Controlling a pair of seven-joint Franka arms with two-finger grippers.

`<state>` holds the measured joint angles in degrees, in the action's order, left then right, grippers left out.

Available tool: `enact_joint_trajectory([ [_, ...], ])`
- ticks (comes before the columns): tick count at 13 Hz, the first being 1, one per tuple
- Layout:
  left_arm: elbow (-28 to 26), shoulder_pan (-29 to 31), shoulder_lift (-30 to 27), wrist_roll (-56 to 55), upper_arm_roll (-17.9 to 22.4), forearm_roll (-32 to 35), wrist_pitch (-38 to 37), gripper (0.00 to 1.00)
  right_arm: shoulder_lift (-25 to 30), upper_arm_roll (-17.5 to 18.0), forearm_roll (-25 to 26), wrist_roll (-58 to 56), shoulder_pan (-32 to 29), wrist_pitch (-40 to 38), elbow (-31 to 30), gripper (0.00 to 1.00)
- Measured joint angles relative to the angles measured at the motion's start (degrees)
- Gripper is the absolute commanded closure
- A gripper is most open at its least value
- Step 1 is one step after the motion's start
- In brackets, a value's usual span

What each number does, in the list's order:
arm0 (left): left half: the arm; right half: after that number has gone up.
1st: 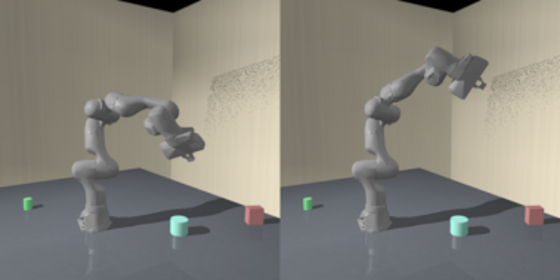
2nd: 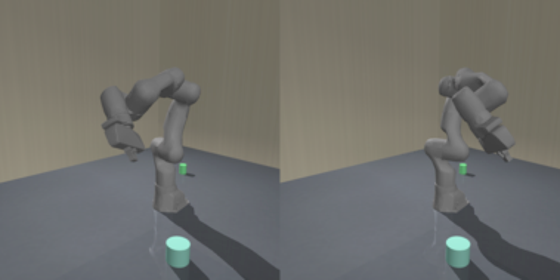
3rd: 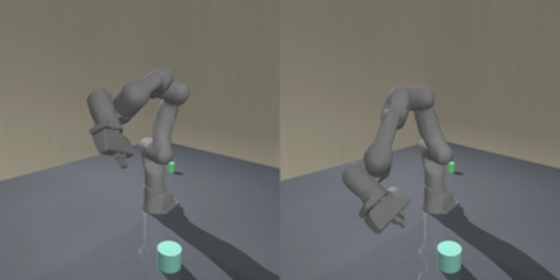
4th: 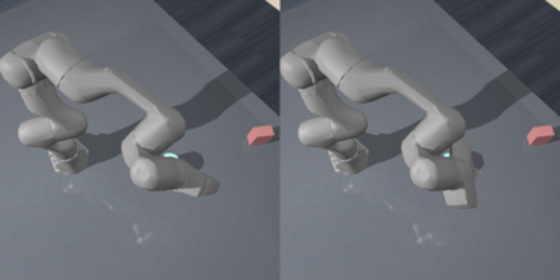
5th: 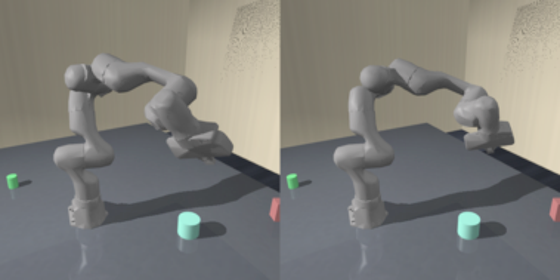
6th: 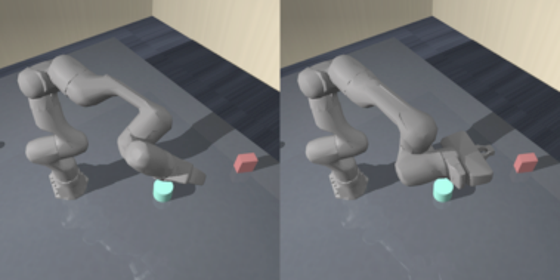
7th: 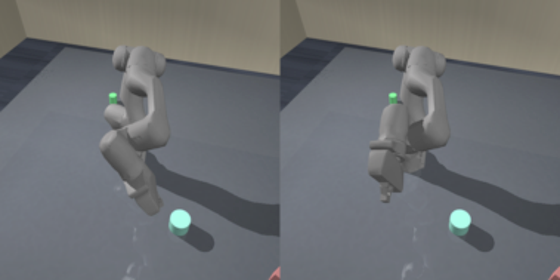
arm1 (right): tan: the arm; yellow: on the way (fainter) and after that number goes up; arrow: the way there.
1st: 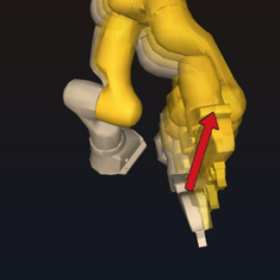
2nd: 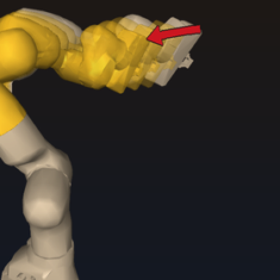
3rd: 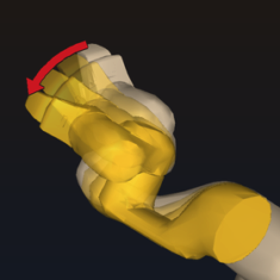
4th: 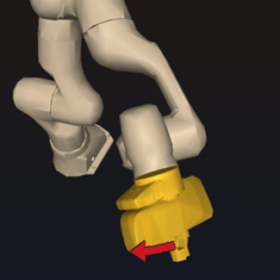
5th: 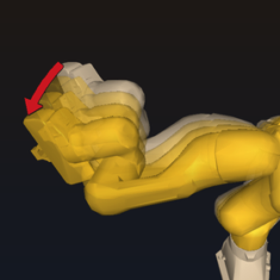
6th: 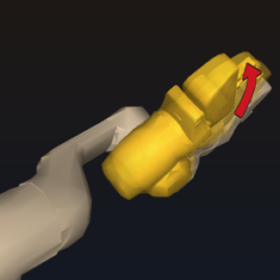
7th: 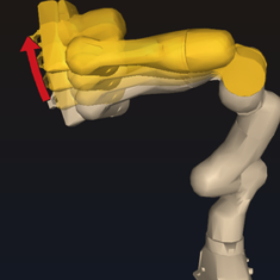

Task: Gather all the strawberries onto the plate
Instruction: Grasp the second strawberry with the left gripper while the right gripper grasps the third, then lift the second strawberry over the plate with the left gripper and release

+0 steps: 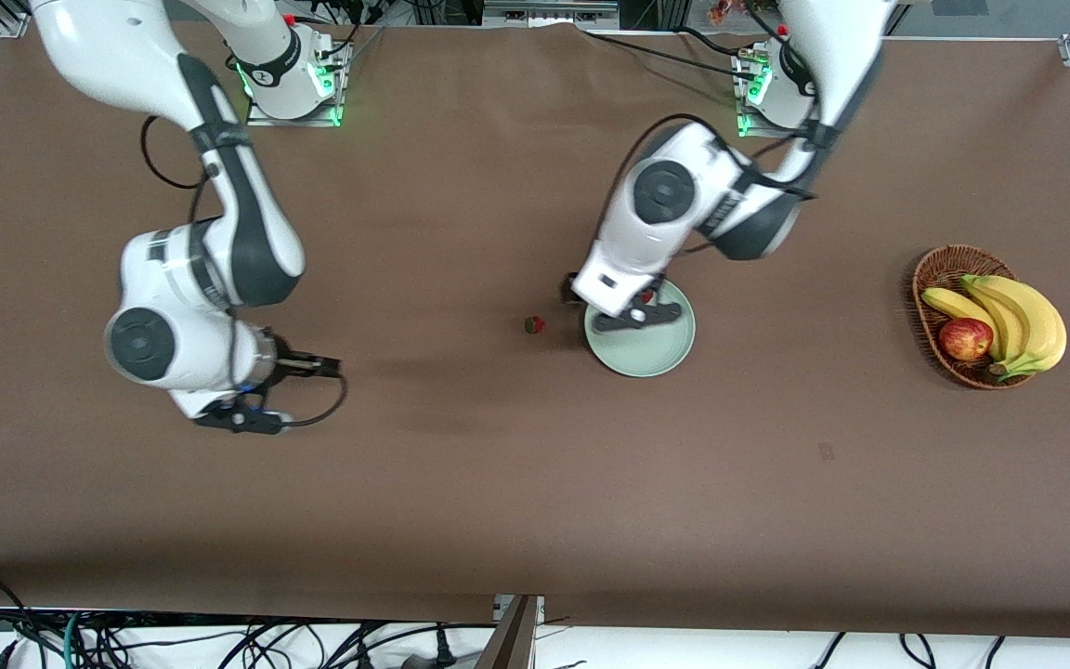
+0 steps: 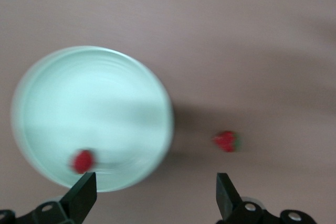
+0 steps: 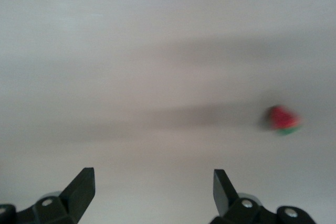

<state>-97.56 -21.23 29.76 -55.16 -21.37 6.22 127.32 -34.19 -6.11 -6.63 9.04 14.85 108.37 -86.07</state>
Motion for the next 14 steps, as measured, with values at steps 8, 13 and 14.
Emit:
enact_joint_trajectory([
  [8,12.93,-11.10,18.23,-11.37,3.67,13.57,5.85,0.00,-1.30,-7.24,-1.47,-22.02,-4.12,19.35,-16.53,0.18],
  [13,13.66,-13.64,19.45,-12.00,6.40,13.57,6.72,0.34,-1.39,-6.72,-1.79,-22.12,-4.00,24.59,-20.33,0.45],
  [14,13.73,-13.69,19.45,-12.31,6.43,13.57,6.72,0.45,-1.40,-6.72,-1.83,-22.13,-4.00,24.81,-20.46,0.53],
])
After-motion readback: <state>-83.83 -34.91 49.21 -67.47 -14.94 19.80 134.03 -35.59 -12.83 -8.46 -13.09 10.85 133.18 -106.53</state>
